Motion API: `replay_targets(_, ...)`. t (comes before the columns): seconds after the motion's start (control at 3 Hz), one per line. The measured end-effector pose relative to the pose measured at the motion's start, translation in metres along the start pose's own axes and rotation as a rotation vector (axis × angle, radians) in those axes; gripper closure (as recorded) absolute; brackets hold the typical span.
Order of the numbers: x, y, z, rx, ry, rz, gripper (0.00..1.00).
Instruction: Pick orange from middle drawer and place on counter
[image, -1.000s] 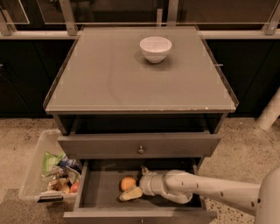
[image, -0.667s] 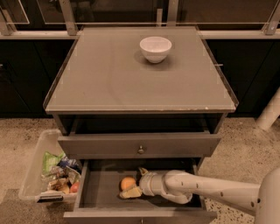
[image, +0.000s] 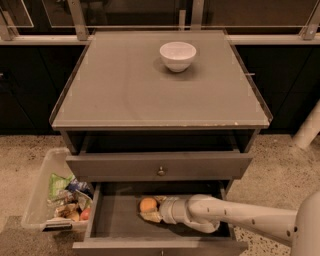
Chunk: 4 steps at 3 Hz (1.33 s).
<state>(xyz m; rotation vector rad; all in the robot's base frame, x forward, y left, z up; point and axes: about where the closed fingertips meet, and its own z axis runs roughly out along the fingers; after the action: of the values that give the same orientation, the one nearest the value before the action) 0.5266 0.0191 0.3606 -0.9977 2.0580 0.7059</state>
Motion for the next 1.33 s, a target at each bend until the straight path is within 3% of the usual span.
replay_targets(0.33, 0.000, 0.000, 0.000, 0.000, 0.000, 0.000, 0.85)
replay_targets(0.67, 0.000, 0.000, 0.000, 0.000, 0.000, 0.000, 1.00)
replay_targets(1.0, -0.004, 0.000, -0.021, -0.022, 0.002, 0.026, 1.00)
replay_targets(1.33, -0.004, 0.007, -0.066, -0.065, 0.069, 0.062, 1.00)
